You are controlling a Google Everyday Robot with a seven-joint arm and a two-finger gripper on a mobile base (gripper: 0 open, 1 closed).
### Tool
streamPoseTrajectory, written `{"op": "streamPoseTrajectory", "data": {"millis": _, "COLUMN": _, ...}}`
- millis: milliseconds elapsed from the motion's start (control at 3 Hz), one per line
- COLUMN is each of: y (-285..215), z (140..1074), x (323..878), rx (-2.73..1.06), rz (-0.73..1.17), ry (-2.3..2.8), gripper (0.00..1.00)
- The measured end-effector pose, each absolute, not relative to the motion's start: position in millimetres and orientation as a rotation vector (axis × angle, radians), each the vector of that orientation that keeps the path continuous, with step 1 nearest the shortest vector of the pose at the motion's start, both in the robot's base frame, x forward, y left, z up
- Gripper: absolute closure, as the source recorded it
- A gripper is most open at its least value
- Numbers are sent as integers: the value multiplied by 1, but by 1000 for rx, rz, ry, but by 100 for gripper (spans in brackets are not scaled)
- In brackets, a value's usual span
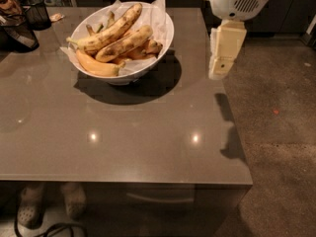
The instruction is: Pick banana from white bowl
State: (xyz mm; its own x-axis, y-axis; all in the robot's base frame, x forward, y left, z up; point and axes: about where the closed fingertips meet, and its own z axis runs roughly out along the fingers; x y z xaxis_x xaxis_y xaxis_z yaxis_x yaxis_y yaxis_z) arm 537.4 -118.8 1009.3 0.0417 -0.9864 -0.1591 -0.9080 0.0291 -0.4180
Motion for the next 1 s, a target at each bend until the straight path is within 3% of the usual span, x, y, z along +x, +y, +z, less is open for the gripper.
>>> {"op": "streamPoseTrajectory", "data": {"millis": 1000, "y": -30, "z": 1001, "x": 572, "rx": -2169, "rz": -199, "ry": 1633, "gripper": 0}}
